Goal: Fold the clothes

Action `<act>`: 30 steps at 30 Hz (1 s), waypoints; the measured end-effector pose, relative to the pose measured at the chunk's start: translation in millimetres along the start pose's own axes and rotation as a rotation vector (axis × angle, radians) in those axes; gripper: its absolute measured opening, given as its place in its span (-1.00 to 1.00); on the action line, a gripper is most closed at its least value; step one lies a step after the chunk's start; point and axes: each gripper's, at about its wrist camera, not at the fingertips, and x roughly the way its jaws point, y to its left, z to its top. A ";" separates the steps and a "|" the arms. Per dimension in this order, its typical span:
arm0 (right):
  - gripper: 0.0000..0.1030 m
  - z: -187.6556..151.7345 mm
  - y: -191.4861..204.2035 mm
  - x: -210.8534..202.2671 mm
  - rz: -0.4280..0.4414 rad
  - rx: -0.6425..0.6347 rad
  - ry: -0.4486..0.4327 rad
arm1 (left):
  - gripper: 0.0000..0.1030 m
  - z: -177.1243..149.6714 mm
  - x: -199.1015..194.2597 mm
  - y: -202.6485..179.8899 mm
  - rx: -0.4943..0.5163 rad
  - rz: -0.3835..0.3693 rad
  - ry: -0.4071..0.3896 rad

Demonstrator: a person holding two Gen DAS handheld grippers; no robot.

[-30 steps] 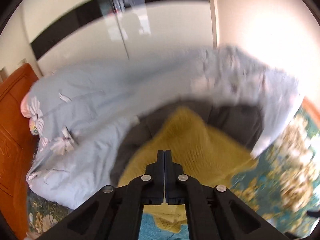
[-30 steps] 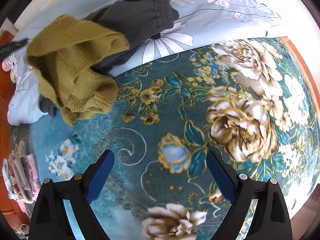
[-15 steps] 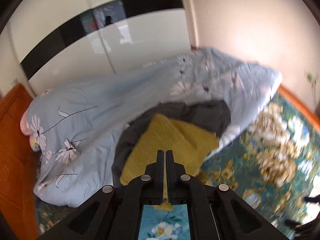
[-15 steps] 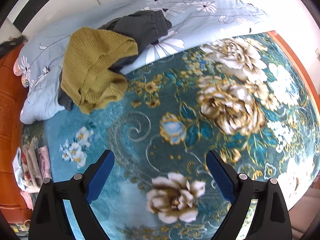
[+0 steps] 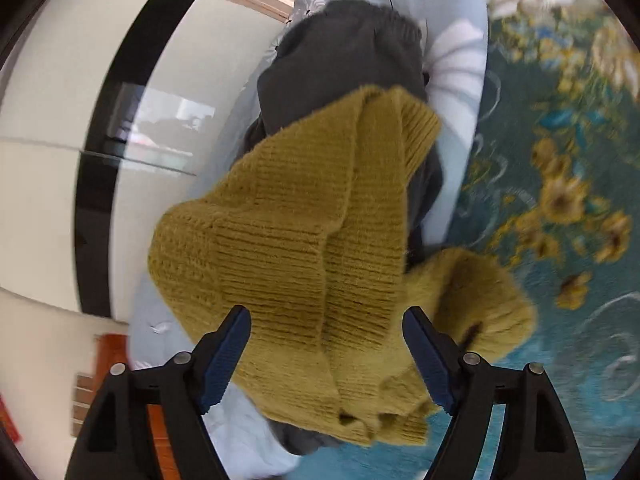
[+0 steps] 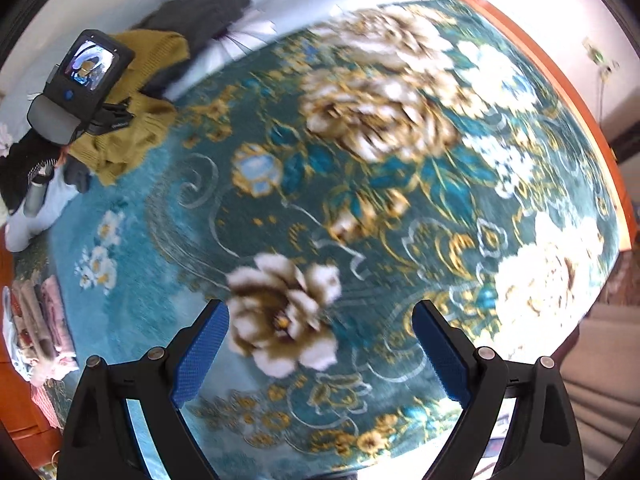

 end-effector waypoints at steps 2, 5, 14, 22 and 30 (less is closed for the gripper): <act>0.81 -2.6 -5.1 9.8 -0.010 0.014 0.037 | 0.66 -3.8 12.4 -9.7 0.090 0.072 -0.022; 0.81 2.4 -2.9 22.1 0.001 0.024 0.074 | 0.69 -10.6 18.6 -8.6 0.140 0.103 -0.084; 0.81 40.5 42.6 25.1 0.064 -0.060 0.056 | -0.72 -22.8 5.7 89.8 -0.258 -0.035 -0.096; 0.81 40.8 62.7 4.4 0.099 -0.086 0.016 | -0.75 -65.3 -73.2 238.7 -0.691 -0.205 -0.241; 0.81 28.4 60.8 -46.0 0.153 -0.059 -0.082 | -0.76 -128.3 -215.1 355.2 -0.921 -0.453 -0.467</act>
